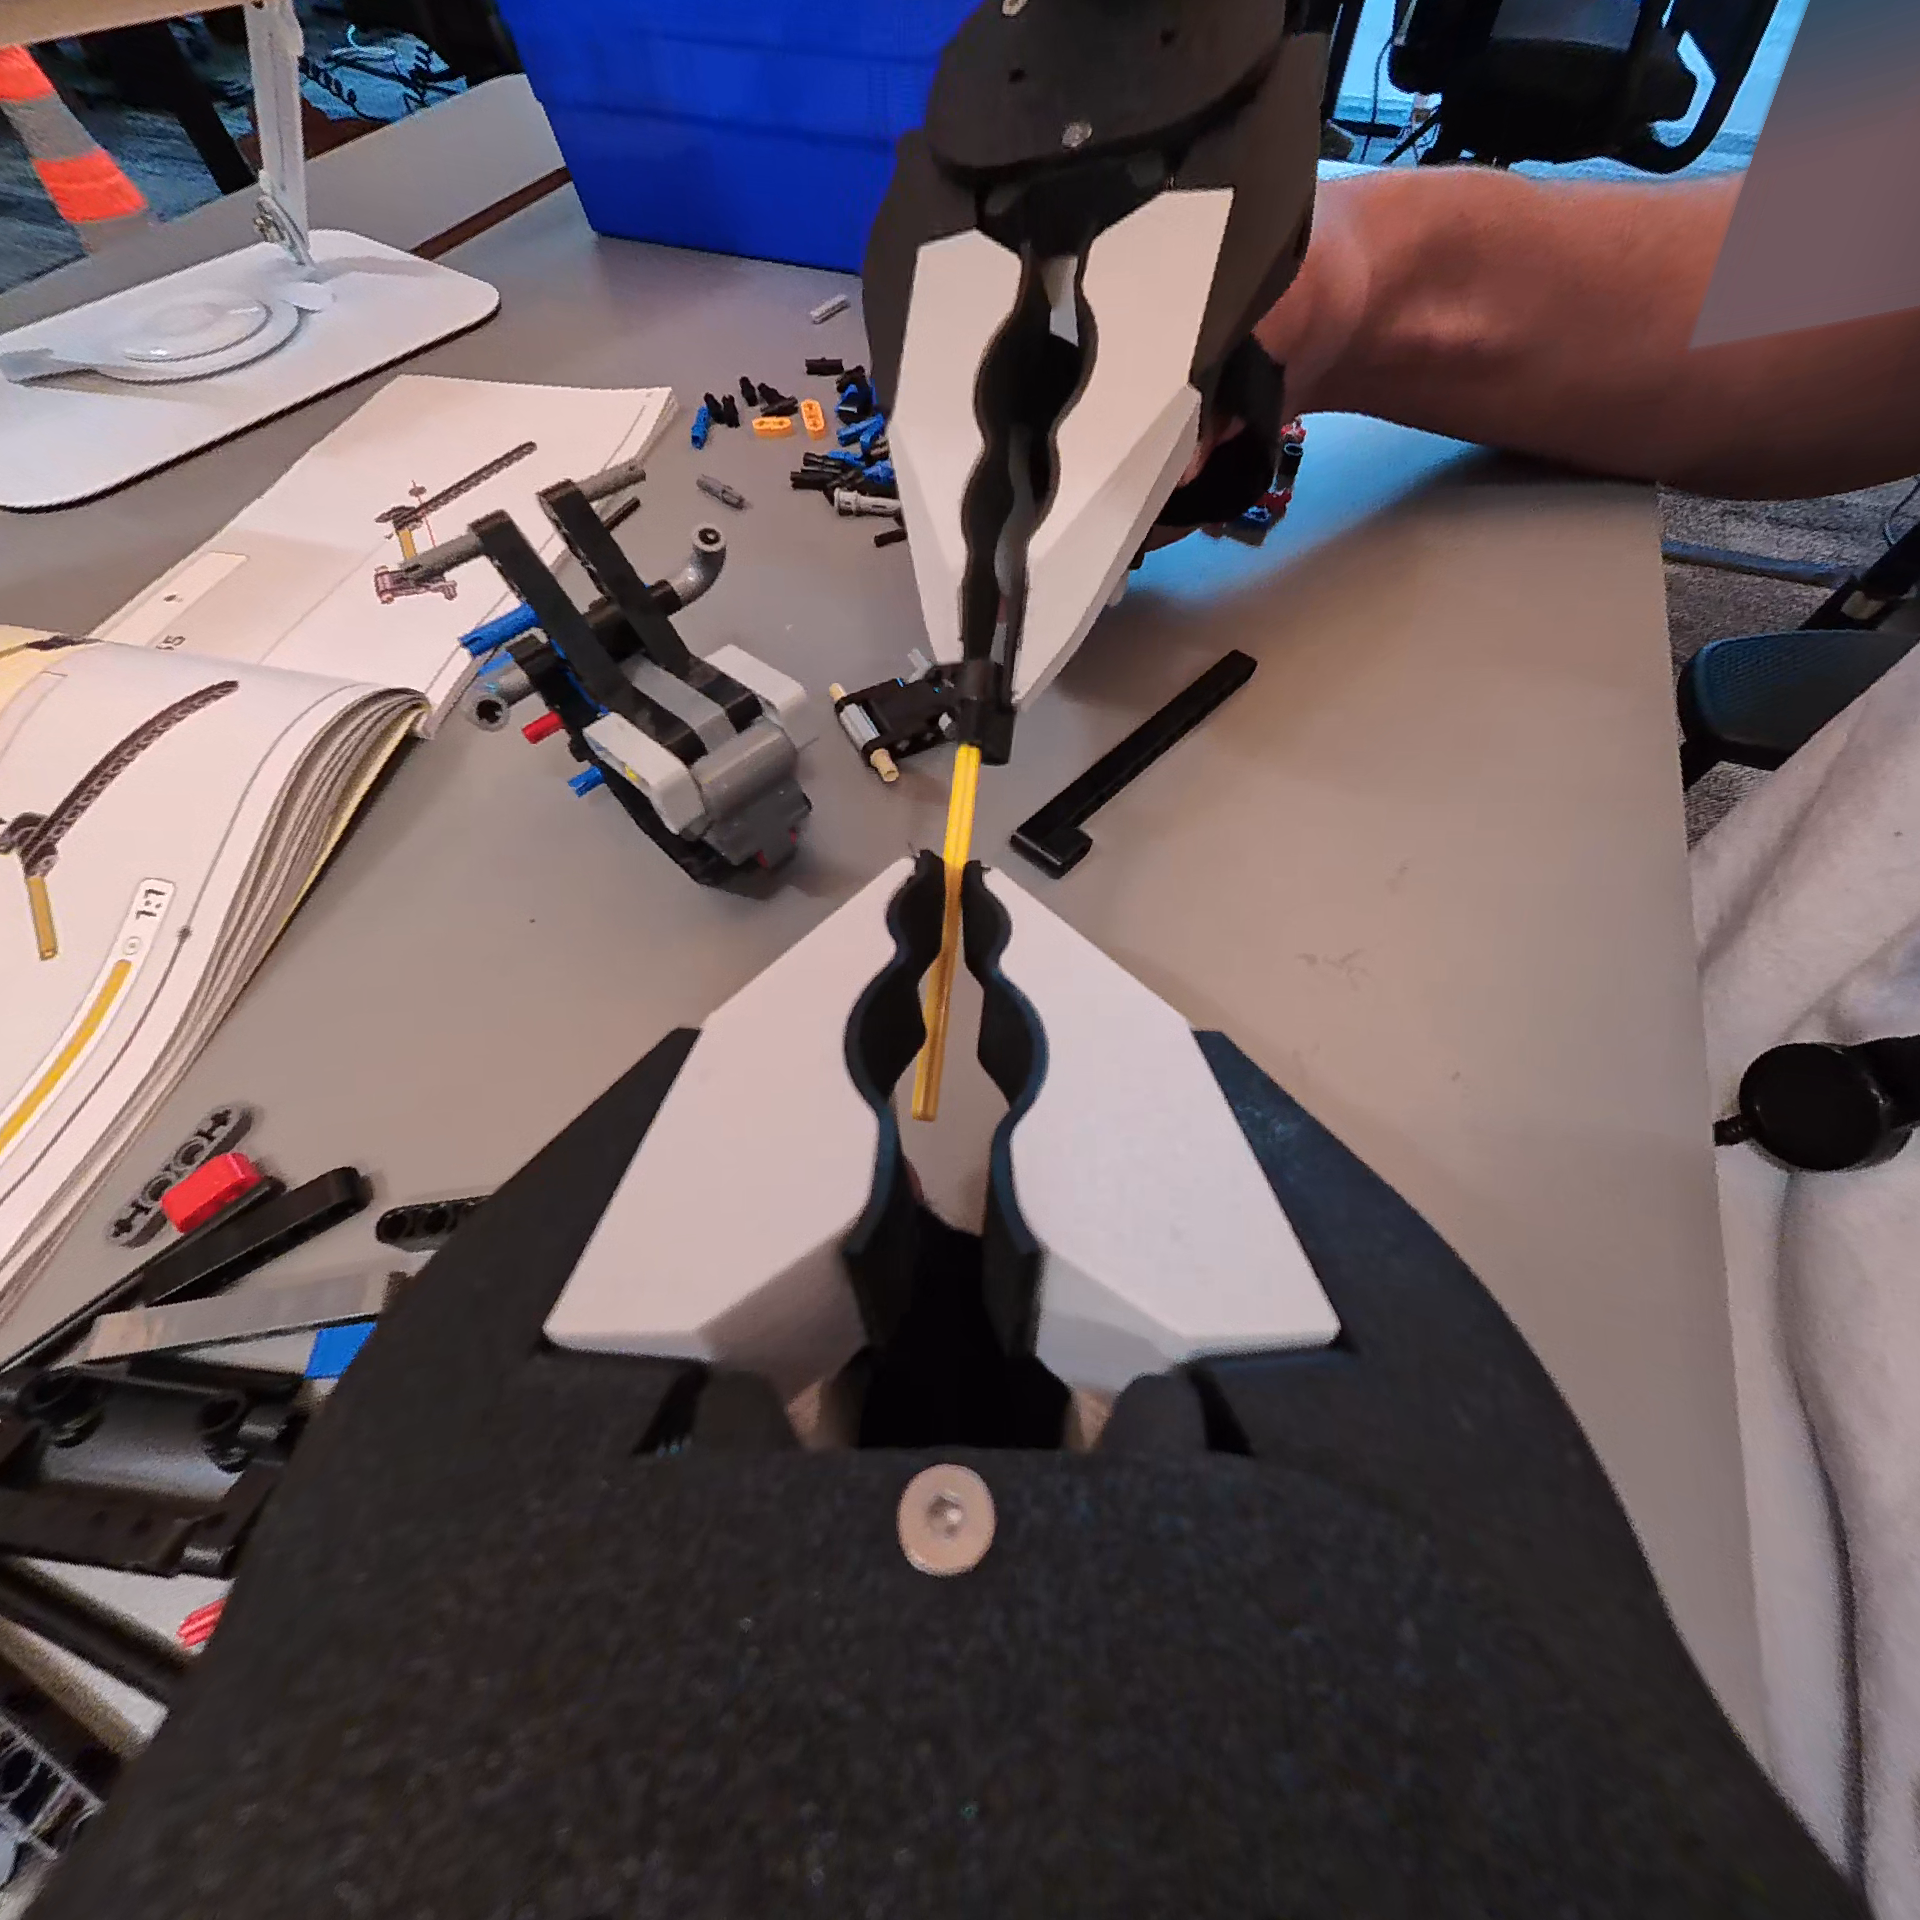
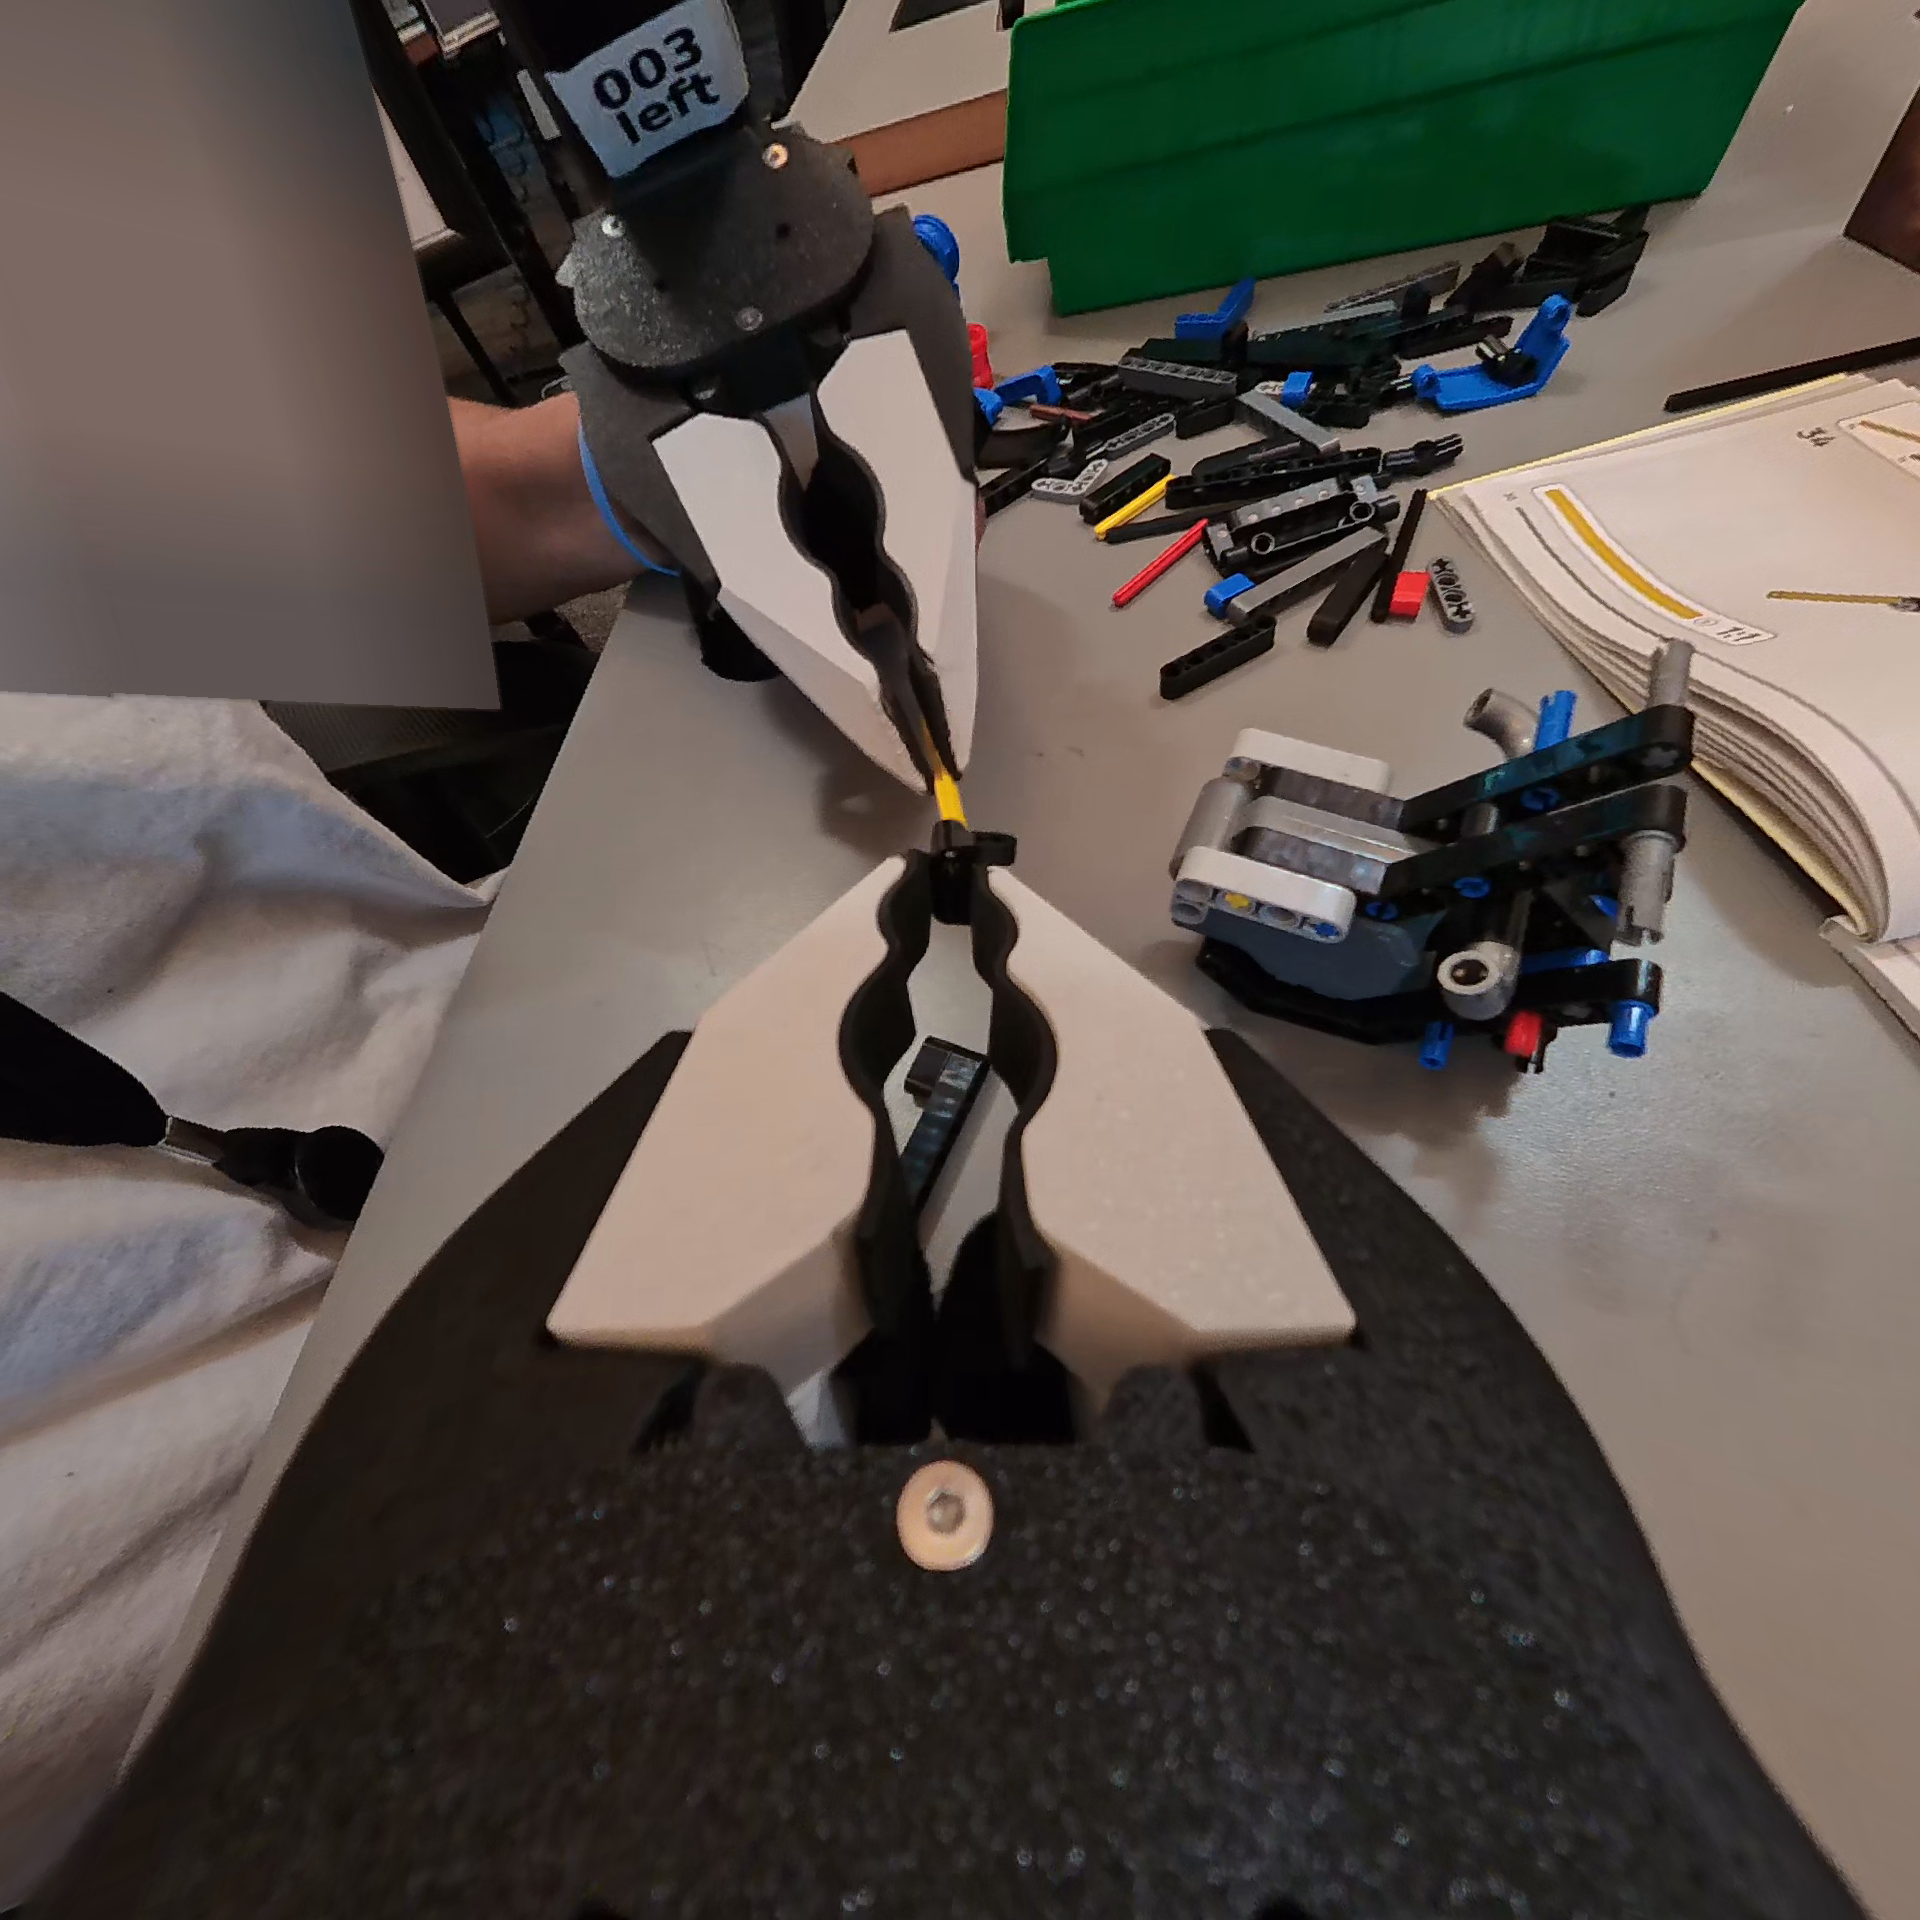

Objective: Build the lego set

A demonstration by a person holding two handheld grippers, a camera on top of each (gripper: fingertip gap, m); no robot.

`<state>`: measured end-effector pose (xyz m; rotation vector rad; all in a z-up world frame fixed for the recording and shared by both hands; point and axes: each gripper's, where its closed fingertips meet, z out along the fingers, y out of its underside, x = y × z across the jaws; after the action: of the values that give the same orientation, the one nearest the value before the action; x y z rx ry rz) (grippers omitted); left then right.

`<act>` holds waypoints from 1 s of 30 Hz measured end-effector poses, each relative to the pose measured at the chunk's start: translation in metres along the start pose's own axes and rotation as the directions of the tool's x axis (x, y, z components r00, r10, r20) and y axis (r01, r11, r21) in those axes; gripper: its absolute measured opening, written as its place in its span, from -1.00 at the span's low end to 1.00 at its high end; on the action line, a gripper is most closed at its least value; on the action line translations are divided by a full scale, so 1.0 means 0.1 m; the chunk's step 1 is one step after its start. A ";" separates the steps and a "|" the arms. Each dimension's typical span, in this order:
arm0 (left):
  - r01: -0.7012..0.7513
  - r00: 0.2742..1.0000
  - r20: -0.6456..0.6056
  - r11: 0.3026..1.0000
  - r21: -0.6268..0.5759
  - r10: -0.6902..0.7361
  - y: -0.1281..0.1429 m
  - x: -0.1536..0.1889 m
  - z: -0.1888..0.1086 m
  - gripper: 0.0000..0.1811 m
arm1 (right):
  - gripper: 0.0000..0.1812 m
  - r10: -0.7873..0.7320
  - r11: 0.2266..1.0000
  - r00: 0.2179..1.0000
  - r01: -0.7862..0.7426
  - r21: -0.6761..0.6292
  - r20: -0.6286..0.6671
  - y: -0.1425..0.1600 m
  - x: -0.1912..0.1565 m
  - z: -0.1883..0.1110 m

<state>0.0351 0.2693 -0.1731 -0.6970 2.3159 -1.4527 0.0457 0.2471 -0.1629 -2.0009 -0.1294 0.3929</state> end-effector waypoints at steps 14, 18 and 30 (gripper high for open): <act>0.036 0.998 -0.044 0.999 0.029 -0.035 -0.04 0.03 -0.03 -0.99 | -0.93 -0.008 1.000 1.000 0.008 0.003 -0.005 0.00 0.01 0.00; 0.105 0.991 -0.093 0.991 0.078 -0.097 -0.12 0.03 -0.07 -0.99 | -0.93 -0.008 0.998 1.000 0.007 0.060 0.017 -0.08 -0.02 -0.02; 0.205 0.966 -0.190 0.965 0.161 -0.174 -0.26 0.07 -0.15 -0.99 | -0.92 0.039 0.986 0.995 -0.053 0.158 0.089 -0.24 -0.10 -0.06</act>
<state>0.0277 0.2676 -0.1436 -0.7859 2.2554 -1.8517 0.0400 0.2497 -0.1370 -1.8320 -0.1024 0.5033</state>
